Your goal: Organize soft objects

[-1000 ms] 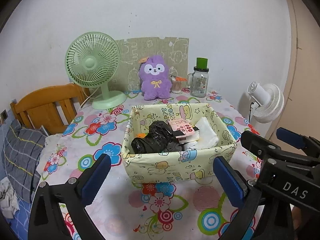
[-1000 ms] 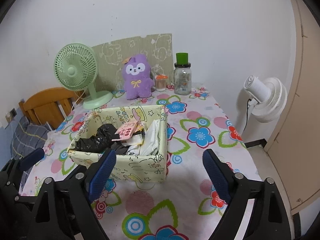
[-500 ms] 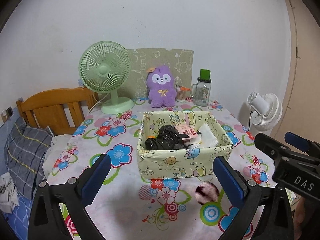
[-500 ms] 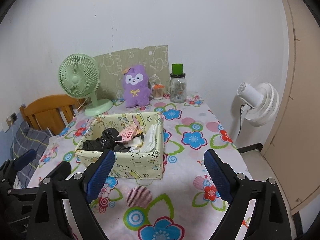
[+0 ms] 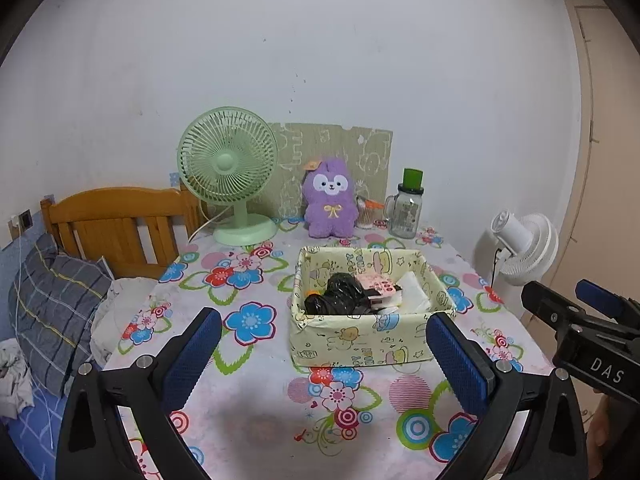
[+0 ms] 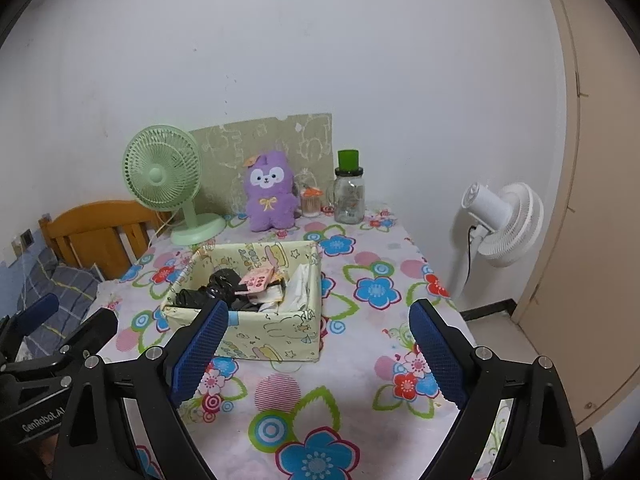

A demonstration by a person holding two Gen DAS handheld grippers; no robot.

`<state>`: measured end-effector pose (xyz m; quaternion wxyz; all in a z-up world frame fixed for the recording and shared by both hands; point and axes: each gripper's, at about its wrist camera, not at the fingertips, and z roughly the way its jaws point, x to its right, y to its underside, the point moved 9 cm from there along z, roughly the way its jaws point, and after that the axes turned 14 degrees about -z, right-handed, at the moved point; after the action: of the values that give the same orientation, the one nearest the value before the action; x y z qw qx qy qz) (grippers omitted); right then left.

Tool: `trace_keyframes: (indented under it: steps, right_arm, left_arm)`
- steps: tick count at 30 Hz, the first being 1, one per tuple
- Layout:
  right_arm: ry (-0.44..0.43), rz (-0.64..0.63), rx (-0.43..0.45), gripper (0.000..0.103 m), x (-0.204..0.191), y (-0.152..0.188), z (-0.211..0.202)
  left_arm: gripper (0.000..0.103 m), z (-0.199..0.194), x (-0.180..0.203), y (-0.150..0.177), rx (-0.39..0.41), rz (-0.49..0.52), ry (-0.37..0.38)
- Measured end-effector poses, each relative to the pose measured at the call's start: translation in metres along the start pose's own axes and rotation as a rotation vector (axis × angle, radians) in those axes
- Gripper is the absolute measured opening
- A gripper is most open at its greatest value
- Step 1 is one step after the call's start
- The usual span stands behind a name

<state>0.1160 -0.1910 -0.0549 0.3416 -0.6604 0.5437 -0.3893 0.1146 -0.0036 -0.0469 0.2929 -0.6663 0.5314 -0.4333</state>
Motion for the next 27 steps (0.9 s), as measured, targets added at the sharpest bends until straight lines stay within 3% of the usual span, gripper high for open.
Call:
trace_keyframes:
  steps: [8,27]
  right_arm:
    - [0.005,-0.013,0.041,0.098,-0.001,-0.006,-0.016]
    - [0.009,-0.008,0.046,0.098,0.0,-0.007,-0.023]
  left_arm:
    - [0.103,-0.015,-0.003,-0.006,0.023,-0.005,0.002]
    - [0.103,-0.025,0.001,-0.008,0.044,-0.003,0.026]
